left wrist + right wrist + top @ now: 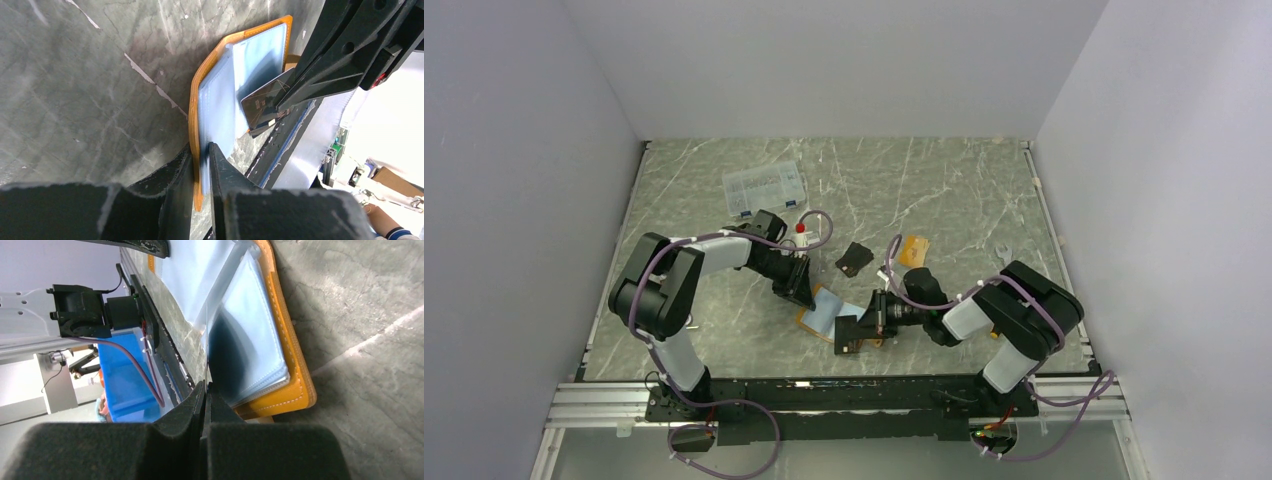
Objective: Put the credit cards into the card holder
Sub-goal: Insert the credit card into the card holder.
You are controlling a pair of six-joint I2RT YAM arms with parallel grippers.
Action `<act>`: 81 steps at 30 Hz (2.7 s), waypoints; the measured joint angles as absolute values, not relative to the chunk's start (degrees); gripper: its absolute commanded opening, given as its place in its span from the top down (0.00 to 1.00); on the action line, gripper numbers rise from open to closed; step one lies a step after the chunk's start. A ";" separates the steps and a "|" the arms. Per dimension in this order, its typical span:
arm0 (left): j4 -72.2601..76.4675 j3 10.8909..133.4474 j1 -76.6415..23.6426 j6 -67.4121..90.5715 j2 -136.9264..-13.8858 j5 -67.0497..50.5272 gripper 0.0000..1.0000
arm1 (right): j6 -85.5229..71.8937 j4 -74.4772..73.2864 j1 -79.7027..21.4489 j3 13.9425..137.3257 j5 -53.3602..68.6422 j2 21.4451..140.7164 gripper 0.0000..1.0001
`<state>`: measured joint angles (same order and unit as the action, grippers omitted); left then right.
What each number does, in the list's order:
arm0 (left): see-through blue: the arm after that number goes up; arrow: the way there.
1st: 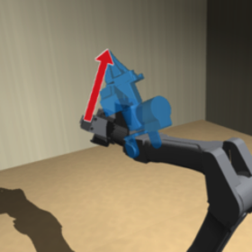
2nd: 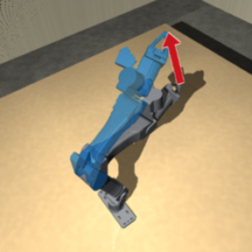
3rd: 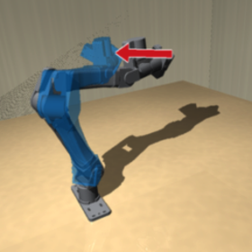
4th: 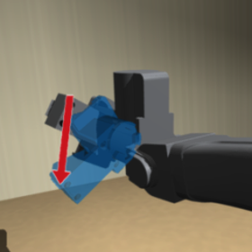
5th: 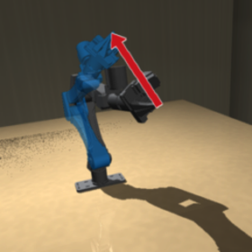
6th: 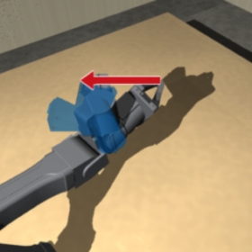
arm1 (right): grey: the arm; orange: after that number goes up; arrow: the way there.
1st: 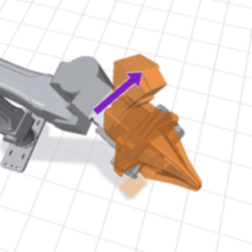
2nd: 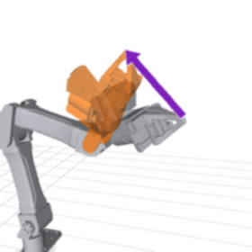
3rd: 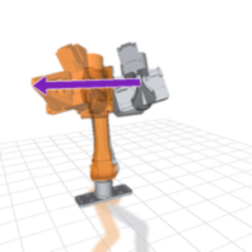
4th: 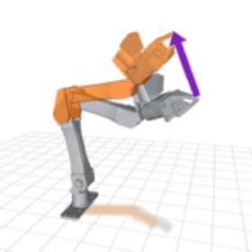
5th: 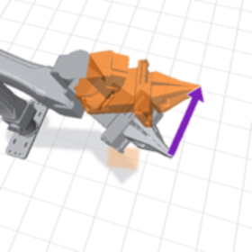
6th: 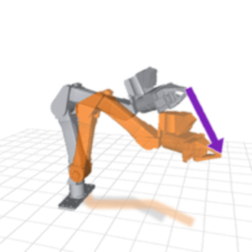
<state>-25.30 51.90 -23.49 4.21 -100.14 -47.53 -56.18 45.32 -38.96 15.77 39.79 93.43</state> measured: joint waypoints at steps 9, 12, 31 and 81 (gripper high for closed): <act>-25.23 51.88 -24.45 4.14 -100.14 -44.73 0.78 | -56.88 47.03 -38.98 17.56 41.01 96.36 1.00; -25.26 51.90 -25.12 4.12 -100.14 -43.55 0.77 | -56.88 47.03 -38.98 18.26 40.99 96.51 1.00; -29.08 53.95 -26.52 1.04 -99.98 -42.39 0.58 | -54.17 37.28 -38.98 21.61 41.01 97.23 1.00; -31.99 49.47 -37.45 -44.64 -85.91 -35.11 0.57 | -40.42 -2.85 -40.66 38.33 32.56 88.18 1.00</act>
<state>-31.99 49.47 -37.45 -44.64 -85.91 -35.11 -40.42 -2.85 -40.66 38.33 32.56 88.18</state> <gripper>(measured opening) 0.432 0.009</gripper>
